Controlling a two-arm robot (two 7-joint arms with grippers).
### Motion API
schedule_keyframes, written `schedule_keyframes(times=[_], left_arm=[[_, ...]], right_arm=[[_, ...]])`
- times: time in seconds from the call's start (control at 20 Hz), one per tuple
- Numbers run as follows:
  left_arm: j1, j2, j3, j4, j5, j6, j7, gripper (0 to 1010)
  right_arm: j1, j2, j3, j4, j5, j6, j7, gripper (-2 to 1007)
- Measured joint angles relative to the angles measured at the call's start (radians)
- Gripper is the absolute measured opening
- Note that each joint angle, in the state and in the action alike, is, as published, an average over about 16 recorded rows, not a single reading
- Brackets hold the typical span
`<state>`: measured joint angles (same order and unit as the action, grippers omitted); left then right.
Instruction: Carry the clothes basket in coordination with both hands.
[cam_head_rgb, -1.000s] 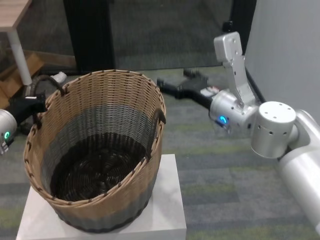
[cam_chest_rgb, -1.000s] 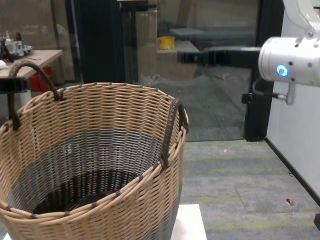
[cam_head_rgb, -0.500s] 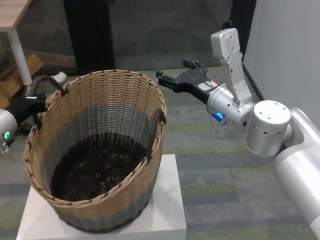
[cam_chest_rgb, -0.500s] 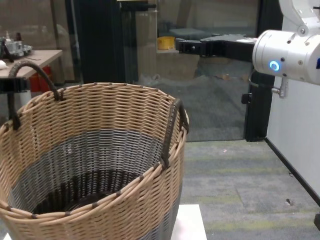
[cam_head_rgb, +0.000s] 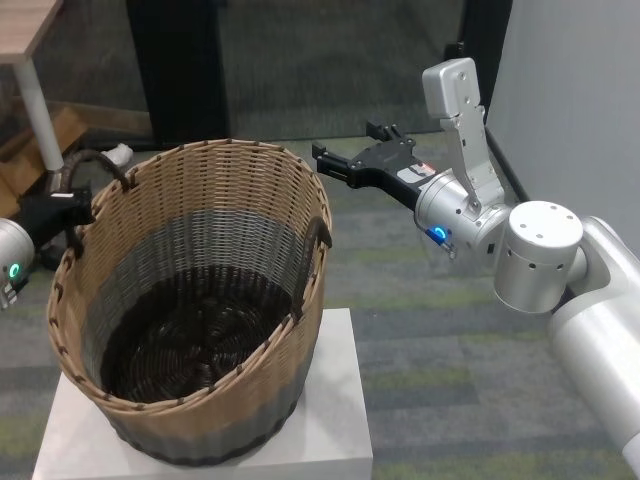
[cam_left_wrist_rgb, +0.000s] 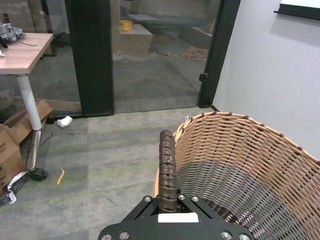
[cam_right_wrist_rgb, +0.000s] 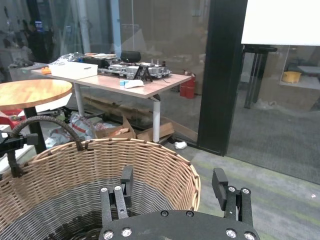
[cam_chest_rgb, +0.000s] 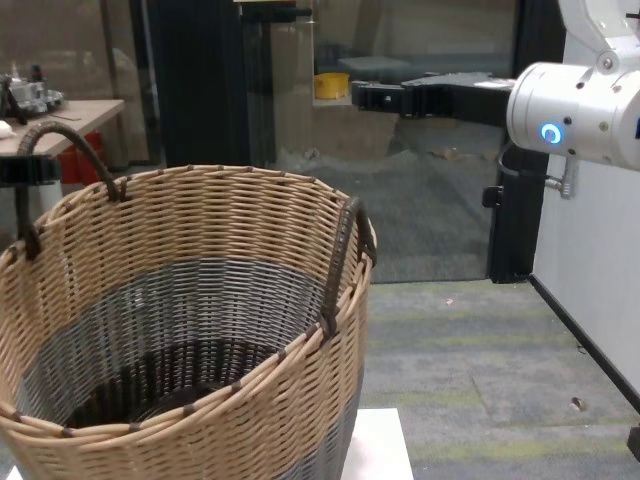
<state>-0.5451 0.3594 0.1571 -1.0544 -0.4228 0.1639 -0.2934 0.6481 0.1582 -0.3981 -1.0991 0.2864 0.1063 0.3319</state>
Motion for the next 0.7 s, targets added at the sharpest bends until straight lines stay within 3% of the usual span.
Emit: schedule_keyframes(times=[0.3,0.7], left_arm=[[0.000,0.000,0.000,0.000,0.000,0.000,0.000,208],[0.000,0.000,0.000,0.000,0.000,0.000,0.000,511]], right_arm=[[-0.001,0.002,-0.001,-0.002,0.003,0.006,0.002,1000],[-0.002,0.003,-0.001,-0.003,0.004,0.010,0.004,1000]])
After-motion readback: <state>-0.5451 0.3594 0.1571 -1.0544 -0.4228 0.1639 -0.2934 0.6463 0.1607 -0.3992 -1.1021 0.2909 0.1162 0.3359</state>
